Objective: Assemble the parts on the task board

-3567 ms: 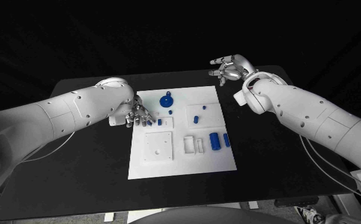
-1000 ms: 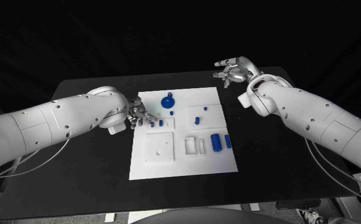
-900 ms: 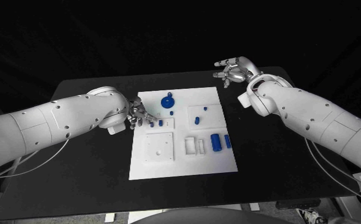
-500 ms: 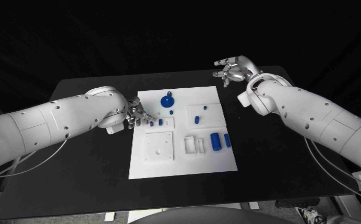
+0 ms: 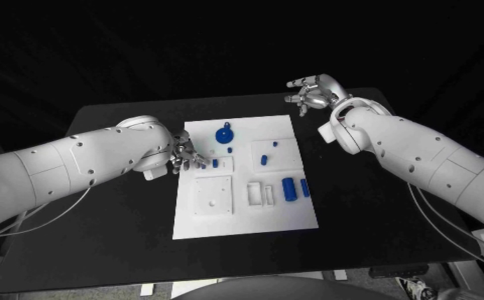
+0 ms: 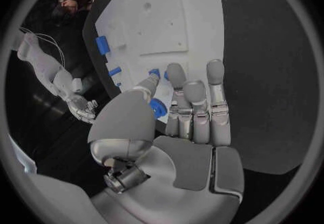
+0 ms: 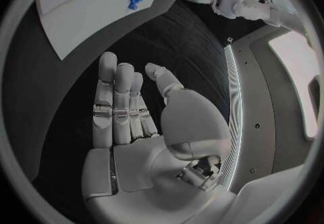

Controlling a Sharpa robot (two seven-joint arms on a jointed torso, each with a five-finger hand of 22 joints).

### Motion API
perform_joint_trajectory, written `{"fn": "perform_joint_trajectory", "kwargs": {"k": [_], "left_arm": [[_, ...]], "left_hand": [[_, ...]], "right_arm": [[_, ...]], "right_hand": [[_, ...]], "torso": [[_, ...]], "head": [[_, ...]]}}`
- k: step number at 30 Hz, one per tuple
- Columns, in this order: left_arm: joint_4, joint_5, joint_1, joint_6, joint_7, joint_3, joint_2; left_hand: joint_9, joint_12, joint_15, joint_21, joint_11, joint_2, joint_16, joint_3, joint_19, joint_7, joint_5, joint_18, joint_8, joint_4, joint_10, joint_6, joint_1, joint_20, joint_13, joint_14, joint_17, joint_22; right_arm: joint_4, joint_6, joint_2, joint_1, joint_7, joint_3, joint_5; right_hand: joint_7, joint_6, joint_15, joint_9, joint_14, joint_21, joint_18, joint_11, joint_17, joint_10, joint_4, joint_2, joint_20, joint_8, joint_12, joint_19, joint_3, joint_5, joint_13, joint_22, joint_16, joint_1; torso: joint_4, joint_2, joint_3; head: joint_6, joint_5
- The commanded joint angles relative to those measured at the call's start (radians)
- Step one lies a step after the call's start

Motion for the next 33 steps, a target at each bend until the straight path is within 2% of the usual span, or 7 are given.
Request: {"fn": "perform_joint_trajectory", "kwargs": {"k": [1,5,6,12,27,31,33], "left_arm": [[-0.005,-0.004,-0.006,0.023,0.003,-0.001,0.006],[-0.013,-0.003,-0.010,0.023,0.006,-0.001,0.011],[-0.014,-0.002,-0.011,0.023,0.006,-0.001,0.012],[-0.020,-0.001,-0.013,0.032,0.004,-0.001,0.018],[-0.049,0.016,-0.022,0.042,0.004,-0.001,0.034],[-0.049,0.017,-0.023,0.047,0.005,-0.001,0.037],[-0.049,0.017,-0.023,0.051,0.006,-0.001,0.037]], "left_hand": [[-0.004,0.005,0.000,0.006,0.004,0.016,0.004,-0.003,0.002,0.003,-0.001,-0.005,-0.004,-0.012,0.011,-0.009,-0.001,0.000,0.002,0.003,0.000,0.018],[-0.012,0.006,0.000,0.006,0.004,0.037,0.005,-0.013,0.002,0.003,-0.001,-0.005,-0.004,-0.031,0.011,-0.013,0.001,0.000,0.002,0.003,-0.001,0.018],[-0.016,0.007,0.000,0.007,0.005,0.049,0.005,-0.024,0.002,0.003,-0.001,-0.004,-0.004,-0.044,0.010,-0.014,-0.001,0.000,0.003,0.003,-0.001,0.018],[-0.026,0.008,0.000,0.007,0.004,0.079,0.006,-0.045,0.001,0.003,-0.001,-0.004,-0.004,-0.075,0.009,-0.013,0.000,0.000,0.003,0.002,-0.001,0.018],[-0.030,0.009,0.000,0.008,0.005,0.088,0.006,-0.053,0.001,0.004,-0.001,-0.004,-0.003,-0.082,0.008,-0.016,-0.002,0.000,0.003,0.002,-0.002,0.018],[-0.034,0.010,0.000,0.007,0.005,0.099,0.007,-0.053,0.000,0.005,-0.001,-0.004,-0.005,-0.095,0.007,-0.019,0.009,0.000,0.004,0.001,-0.002,0.018],[-0.058,0.011,0.001,0.007,0.007,0.108,0.007,-0.056,-0.001,0.008,-0.001,-0.004,-0.003,-0.105,0.007,-0.024,0.017,0.001,0.004,0.000,-0.001,0.018]], "right_arm": [[0.002,0.006,0.000,0.000,0.006,0.001,-0.005],[0.002,0.006,0.001,0.000,0.006,0.001,-0.005],[0.002,0.006,0.001,0.000,0.006,0.001,-0.005],[0.002,0.006,0.002,0.000,0.006,0.001,-0.005],[0.001,0.006,0.002,0.000,0.006,0.001,-0.005],[0.002,0.006,0.002,0.000,0.006,0.001,-0.005],[0.002,0.007,0.002,0.000,0.006,0.001,-0.005]], "right_hand": [[0.003,-0.002,-0.001,-0.001,-0.002,0.002,0.005,0.000,0.000,-0.001,0.002,-0.010,-0.001,-0.006,-0.006,-0.008,0.005,0.004,-0.002,0.001,-0.006,-0.003],[0.003,-0.005,-0.001,-0.001,-0.001,0.002,0.005,0.000,-0.001,0.000,0.003,-0.008,-0.002,-0.006,-0.006,-0.007,0.004,0.005,-0.002,-0.001,-0.006,-0.005],[0.003,-0.005,-0.001,-0.001,-0.001,0.002,0.005,0.000,-0.001,0.000,0.003,-0.008,-0.002,-0.006,-0.006,-0.007,0.004,0.005,-0.002,-0.001,-0.006,-0.005],[0.003,-0.005,-0.001,-0.001,-0.001,0.002,0.005,0.000,-0.001,0.000,0.003,-0.008,-0.002,-0.006,-0.006,-0.007,0.004,0.005,-0.002,-0.001,-0.006,-0.005],[0.003,-0.005,-0.001,-0.001,-0.001,0.002,0.005,0.000,-0.001,0.000,0.003,-0.008,-0.002,-0.006,-0.006,-0.007,0.004,0.005,-0.002,-0.001,-0.006,-0.005],[0.003,-0.005,-0.001,-0.001,-0.001,0.002,0.005,0.000,-0.001,0.000,0.003,-0.008,-0.002,-0.006,-0.006,-0.007,0.004,0.005,-0.002,-0.001,-0.006,-0.005],[0.003,-0.005,-0.001,-0.001,-0.001,0.002,0.005,0.000,-0.001,0.000,0.003,-0.008,-0.002,-0.006,-0.006,-0.007,0.004,0.005,-0.002,-0.001,-0.006,-0.005]], "torso": [[-0.0001,0.000,-0.0002],[-0.0001,0.000,0.0010],[-0.0001,0.000,0.0010],[-0.0008,0.000,0.0002],[-0.0006,0.000,0.0007],[-0.0007,0.000,0.0005],[-0.0003,0.000,0.0008]], "head": [[-0.002,-0.002],[-0.003,-0.003],[-0.003,-0.003],[-0.005,-0.002],[-0.005,-0.006],[-0.006,-0.006],[-0.006,-0.006]]}}
